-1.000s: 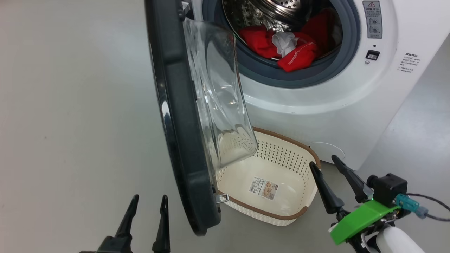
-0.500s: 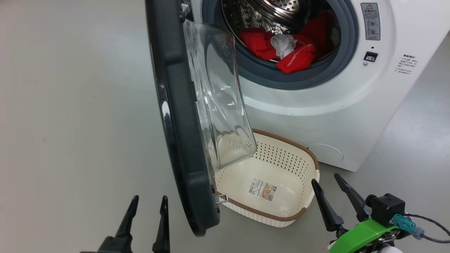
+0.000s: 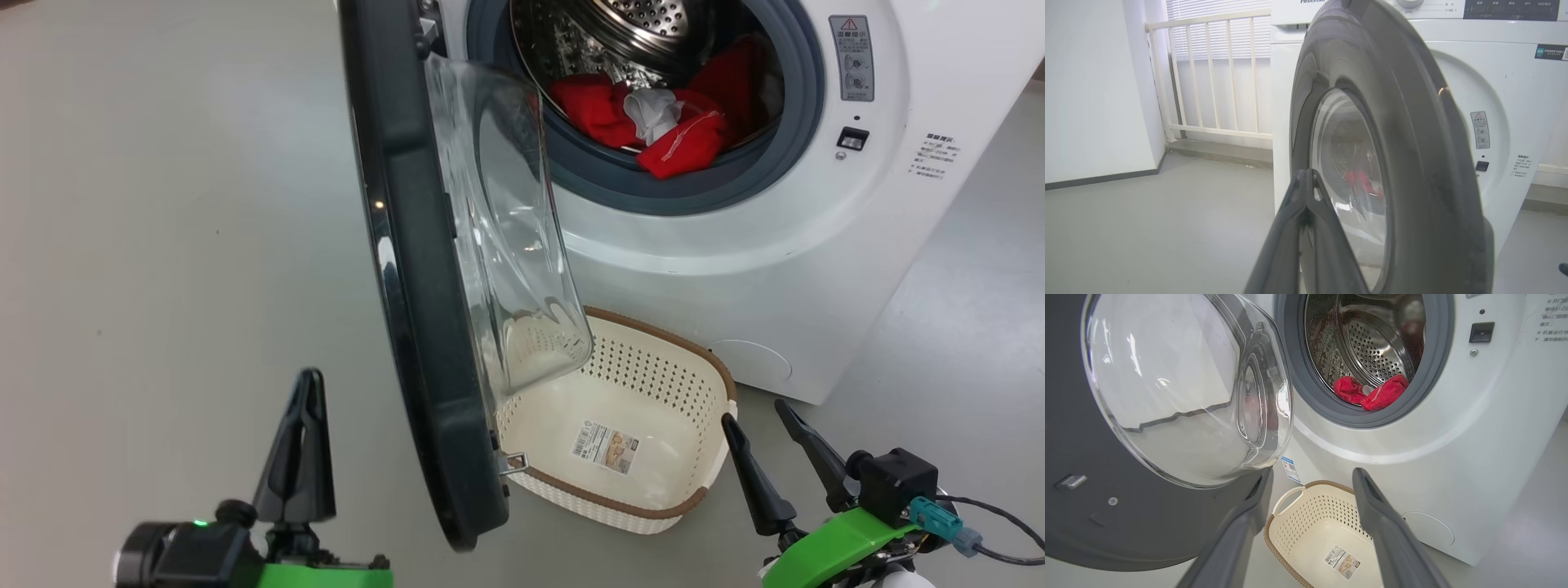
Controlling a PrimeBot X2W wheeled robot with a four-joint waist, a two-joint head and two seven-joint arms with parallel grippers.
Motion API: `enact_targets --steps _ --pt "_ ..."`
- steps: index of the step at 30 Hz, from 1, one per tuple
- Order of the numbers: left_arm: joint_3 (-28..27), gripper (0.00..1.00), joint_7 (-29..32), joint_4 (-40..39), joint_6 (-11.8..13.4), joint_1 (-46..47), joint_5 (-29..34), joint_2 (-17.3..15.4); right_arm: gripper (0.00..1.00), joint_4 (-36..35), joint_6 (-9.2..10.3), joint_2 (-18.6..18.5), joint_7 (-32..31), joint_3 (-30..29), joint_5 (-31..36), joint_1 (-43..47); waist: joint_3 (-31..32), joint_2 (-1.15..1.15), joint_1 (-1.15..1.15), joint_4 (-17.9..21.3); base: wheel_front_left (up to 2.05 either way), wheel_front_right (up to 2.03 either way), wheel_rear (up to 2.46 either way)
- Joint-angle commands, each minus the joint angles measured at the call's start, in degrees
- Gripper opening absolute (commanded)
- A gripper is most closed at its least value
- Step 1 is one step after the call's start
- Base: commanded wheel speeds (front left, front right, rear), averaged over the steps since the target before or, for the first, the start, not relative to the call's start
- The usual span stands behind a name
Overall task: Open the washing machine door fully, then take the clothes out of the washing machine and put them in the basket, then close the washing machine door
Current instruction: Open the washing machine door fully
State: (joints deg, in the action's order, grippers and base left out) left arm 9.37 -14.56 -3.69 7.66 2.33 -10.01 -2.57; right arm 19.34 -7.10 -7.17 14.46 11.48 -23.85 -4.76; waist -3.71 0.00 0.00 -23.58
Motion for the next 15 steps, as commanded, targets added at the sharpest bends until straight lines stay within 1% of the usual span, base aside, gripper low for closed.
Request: enact_targets --steps 1,6,9,12,15 --pt "-1.7 0.00 -0.4 -3.5 0.7 2.4 1.1 -0.3 1.00 -1.6 -0.39 -0.1 0.5 0.7 0.7 -0.8 0.0 0.00 0.00 0.1 0.00 0.00 0.00" --pt "1.5 0.00 -0.4 -12.6 1.1 3.2 3.2 -0.3 1.00 -1.8 -0.39 -0.1 0.5 0.6 1.0 -0.7 -0.2 0.00 0.00 0.7 0.00 0.00 0.00" --pt "5.9 0.00 -0.4 -15.9 0.1 3.2 4.6 -0.3 1.00 -2.0 -0.39 -0.2 0.5 0.6 1.1 -0.7 -0.4 0.00 0.00 1.1 0.00 0.00 0.00" --pt "11.4 0.00 -0.4 -14.8 -1.3 2.2 5.1 -0.3 1.00 -2.0 -0.39 -0.3 0.5 0.7 1.1 -0.8 -0.5 0.00 0.00 1.4 0.00 0.00 0.00" --pt "15.6 0.00 -0.4 -10.4 -2.2 1.1 2.9 -0.3 1.00 -2.0 -0.39 -0.4 0.5 0.8 1.1 -1.0 -0.7 0.00 0.00 1.6 0.00 0.00 0.00"
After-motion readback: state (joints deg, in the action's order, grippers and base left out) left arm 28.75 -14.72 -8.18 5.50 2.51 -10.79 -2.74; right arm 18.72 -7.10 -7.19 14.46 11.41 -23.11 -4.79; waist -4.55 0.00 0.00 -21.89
